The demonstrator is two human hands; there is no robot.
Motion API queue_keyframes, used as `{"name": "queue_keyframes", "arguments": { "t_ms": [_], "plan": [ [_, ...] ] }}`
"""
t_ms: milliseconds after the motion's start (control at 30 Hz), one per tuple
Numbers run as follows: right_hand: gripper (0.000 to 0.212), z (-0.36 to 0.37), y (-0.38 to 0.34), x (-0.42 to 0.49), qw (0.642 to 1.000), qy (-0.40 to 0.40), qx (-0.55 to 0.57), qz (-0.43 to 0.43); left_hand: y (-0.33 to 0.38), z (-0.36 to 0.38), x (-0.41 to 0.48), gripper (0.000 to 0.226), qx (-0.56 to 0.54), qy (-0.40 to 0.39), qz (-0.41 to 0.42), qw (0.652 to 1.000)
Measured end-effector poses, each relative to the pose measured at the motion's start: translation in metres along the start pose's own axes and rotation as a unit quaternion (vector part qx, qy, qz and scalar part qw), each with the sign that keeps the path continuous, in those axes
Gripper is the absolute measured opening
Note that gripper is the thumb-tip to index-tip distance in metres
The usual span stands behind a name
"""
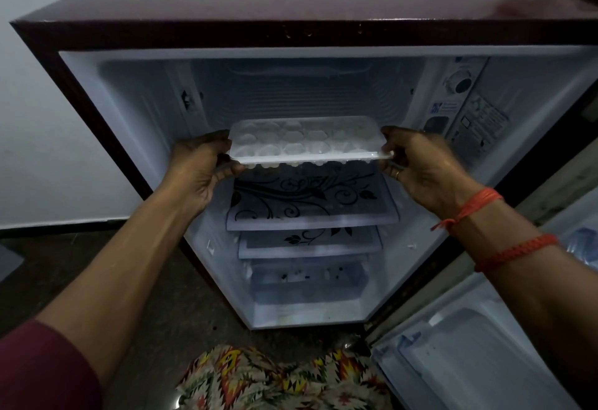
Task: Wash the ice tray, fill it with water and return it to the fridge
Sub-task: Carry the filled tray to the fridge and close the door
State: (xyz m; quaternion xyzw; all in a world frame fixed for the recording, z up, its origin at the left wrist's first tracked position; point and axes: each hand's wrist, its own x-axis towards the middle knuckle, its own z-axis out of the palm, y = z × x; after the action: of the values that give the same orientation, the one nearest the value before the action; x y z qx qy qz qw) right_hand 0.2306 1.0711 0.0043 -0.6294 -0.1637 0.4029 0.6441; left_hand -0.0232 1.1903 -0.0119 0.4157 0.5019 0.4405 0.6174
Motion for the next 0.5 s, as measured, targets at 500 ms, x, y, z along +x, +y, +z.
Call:
{"name": "queue_keyframes", "arguments": {
  "t_ms": [500],
  "plan": [
    [0.038,-0.0045,0.0029,0.0009,0.999,-0.006,0.033,-0.001,-0.0033,-0.0031,0.0033,0.022,-0.019,-0.016,-0.011,1.000]
  ]
}}
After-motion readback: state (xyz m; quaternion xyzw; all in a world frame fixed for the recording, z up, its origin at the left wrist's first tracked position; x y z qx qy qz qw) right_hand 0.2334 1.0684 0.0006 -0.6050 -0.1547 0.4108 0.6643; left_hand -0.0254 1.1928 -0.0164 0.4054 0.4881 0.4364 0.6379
